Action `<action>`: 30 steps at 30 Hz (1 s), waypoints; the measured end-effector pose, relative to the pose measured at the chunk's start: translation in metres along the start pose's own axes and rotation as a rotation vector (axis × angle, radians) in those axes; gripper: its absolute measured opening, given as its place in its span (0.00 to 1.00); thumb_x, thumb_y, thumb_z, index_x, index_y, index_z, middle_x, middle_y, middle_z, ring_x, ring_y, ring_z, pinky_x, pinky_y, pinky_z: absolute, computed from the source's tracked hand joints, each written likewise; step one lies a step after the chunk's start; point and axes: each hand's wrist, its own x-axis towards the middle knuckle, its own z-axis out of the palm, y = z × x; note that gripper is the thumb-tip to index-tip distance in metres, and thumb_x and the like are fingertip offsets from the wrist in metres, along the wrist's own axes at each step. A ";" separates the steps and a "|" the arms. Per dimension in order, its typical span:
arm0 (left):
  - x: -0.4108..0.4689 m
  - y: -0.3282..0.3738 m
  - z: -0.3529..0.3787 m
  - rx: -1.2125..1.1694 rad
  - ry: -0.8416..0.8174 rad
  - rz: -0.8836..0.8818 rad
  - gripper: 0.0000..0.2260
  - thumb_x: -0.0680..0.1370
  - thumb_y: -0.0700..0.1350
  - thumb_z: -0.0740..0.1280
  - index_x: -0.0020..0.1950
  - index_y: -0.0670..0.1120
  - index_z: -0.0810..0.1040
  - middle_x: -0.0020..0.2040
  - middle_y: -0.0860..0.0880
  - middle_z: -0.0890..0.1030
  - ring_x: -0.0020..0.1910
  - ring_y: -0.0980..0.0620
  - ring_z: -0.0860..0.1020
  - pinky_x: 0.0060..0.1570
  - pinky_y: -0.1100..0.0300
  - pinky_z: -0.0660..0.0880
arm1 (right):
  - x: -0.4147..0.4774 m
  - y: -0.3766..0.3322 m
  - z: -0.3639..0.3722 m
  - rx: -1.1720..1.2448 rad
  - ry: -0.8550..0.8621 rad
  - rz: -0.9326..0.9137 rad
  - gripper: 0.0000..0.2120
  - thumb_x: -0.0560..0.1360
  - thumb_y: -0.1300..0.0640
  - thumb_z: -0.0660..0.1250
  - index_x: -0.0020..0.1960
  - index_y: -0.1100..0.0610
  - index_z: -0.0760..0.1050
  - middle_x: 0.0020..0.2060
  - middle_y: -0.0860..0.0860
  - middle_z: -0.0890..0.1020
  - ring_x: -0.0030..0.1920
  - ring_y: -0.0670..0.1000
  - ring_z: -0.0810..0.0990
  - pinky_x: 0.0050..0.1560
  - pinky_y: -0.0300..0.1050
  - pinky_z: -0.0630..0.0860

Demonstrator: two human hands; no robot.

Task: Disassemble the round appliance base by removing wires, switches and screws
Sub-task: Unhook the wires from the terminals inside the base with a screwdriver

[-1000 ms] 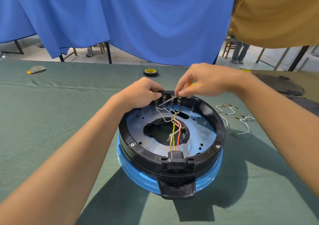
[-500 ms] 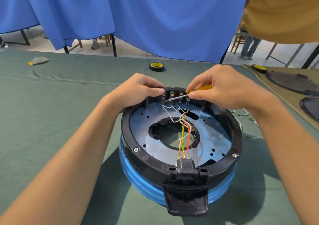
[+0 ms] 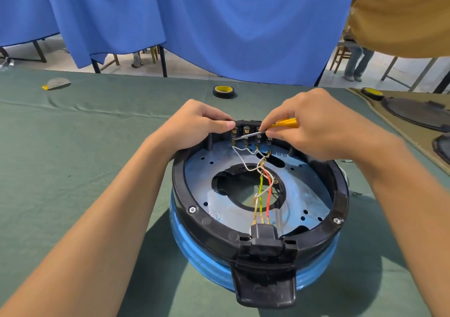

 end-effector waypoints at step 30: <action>0.002 -0.002 0.000 0.017 0.037 -0.007 0.04 0.74 0.48 0.72 0.48 0.53 0.85 0.39 0.63 0.83 0.38 0.70 0.78 0.41 0.76 0.70 | 0.040 0.007 -0.025 -0.016 -0.275 -0.021 0.08 0.75 0.51 0.69 0.42 0.38 0.81 0.32 0.34 0.81 0.40 0.34 0.77 0.40 0.39 0.71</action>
